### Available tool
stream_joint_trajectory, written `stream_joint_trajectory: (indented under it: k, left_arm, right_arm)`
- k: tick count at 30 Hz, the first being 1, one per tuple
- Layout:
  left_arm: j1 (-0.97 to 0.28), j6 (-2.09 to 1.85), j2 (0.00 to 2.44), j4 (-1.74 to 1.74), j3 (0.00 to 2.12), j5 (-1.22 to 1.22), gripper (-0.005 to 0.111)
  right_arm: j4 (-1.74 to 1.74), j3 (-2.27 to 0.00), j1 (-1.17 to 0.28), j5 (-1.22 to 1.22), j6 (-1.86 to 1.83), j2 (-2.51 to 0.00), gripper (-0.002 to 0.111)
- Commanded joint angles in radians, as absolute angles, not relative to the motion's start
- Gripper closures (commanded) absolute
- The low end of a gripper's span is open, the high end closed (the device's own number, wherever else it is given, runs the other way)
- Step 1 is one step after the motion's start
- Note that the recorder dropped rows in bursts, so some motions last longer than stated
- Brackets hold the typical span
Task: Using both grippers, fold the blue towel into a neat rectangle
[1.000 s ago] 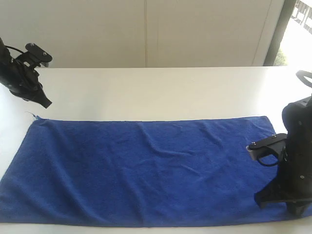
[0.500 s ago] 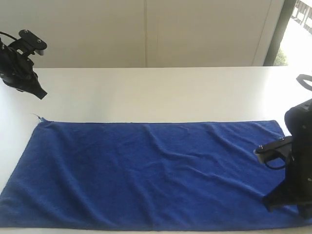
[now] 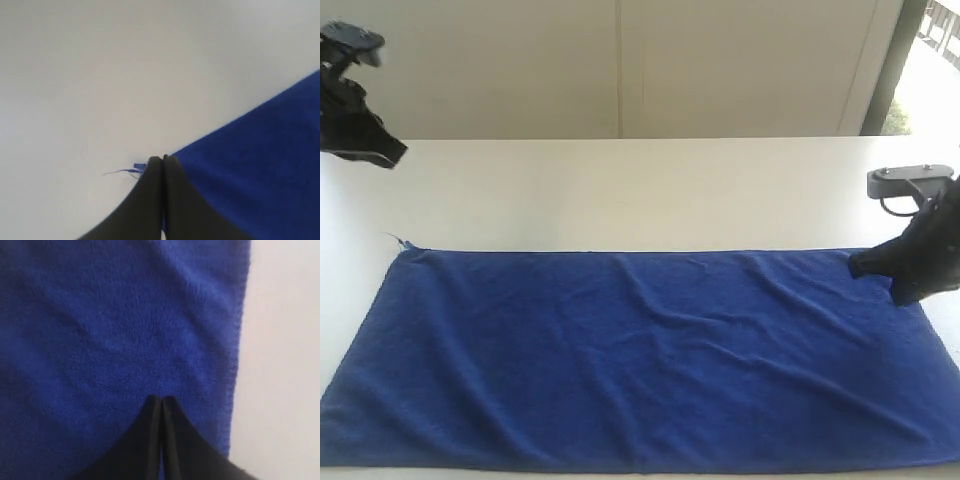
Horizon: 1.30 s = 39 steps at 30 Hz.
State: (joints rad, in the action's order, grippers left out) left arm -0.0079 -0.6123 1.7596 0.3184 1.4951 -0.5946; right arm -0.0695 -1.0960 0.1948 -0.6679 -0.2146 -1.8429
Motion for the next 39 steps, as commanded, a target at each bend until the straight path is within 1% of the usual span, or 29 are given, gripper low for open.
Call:
stream_joint_trajectory:
  k: [1, 4, 8, 15, 21, 29, 31, 32, 34, 36, 39]
  left_arm:
    - [0.028, -0.609, 1.512, 0.389, 1.356, -0.471, 0.107]
    - [0.028, -0.629, 1.407, 0.380, 1.285, -0.408, 0.107]
    - [0.028, -0.629, 1.363, 0.375, 1.255, -0.416, 0.107]
    - [0.028, -0.655, 1.362, 0.375, 1.255, -0.419, 0.107]
    - [0.028, -0.655, 1.362, 0.375, 1.255, -0.419, 0.107]
    - [0.028, -0.655, 1.362, 0.375, 1.255, -0.436, 0.107]
    - [0.028, -0.655, 1.362, 0.375, 1.255, -0.438, 0.107]
    - [0.028, -0.655, 1.362, 0.375, 1.255, -0.438, 0.107]
    - [0.028, -0.655, 1.362, 0.375, 1.255, -0.440, 0.107]
    - [0.028, -0.655, 1.362, 0.377, 1.255, -0.440, 0.107]
    - [0.028, -0.655, 1.362, 0.377, 1.255, -0.442, 0.107]
  right_arm:
    - [-0.132, -1.116, 0.219, -0.692, -0.314, -1.925, 0.108]
    - [-0.091, -1.116, 0.221, -0.672, -0.297, -1.937, 0.108]
    - [0.123, -1.116, 0.221, -0.670, -0.131, -1.959, 0.108]
    - [0.184, -1.118, 0.248, -0.656, -0.090, -1.993, 0.108]
    - [0.169, -1.142, 0.265, -0.659, -0.093, -1.988, 0.108]
    - [0.131, -1.179, 0.263, -0.698, -0.104, -1.804, 0.107]
    - [0.136, -1.179, 0.270, -0.722, -0.106, -1.757, 0.103]
    - [0.136, -1.179, 0.278, -0.738, -0.114, -1.736, 0.098]
    - [0.127, -1.179, 0.293, -0.769, -0.135, -1.717, 0.086]
    - [0.123, -1.173, 0.318, -0.783, -0.154, -1.716, 0.071]
    - [0.082, -1.144, 0.350, -0.767, -0.187, -1.741, 0.054]
